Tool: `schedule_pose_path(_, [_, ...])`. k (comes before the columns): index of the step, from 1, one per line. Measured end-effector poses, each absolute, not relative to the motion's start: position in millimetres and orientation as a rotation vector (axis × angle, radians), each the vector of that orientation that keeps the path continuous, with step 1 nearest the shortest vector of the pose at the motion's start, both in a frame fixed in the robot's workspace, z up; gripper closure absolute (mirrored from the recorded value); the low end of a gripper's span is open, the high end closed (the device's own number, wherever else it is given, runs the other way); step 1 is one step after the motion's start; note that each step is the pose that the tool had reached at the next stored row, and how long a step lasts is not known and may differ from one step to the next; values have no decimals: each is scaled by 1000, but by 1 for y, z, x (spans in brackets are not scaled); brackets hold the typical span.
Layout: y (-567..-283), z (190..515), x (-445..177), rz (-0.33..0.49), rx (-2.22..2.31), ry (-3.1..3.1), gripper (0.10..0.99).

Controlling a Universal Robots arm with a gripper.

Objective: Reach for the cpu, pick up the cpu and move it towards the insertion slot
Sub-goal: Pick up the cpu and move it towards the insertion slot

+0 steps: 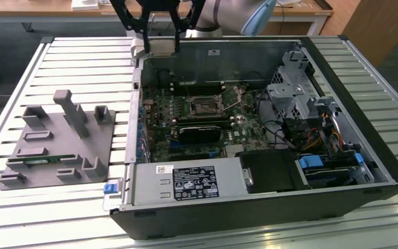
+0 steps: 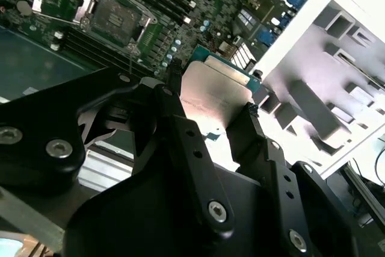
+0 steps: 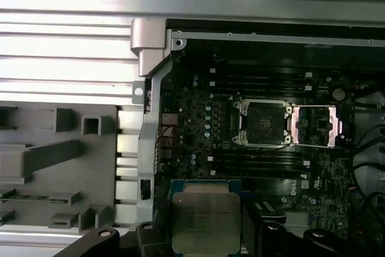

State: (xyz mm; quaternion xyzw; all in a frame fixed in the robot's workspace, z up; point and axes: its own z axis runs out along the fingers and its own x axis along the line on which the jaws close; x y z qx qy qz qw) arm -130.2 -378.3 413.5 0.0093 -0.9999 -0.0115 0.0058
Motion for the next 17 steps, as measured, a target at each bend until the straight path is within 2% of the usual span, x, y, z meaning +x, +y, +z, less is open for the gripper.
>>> schedule_pose_path(17, [-361,412,-95,-36,29,-3130,541])
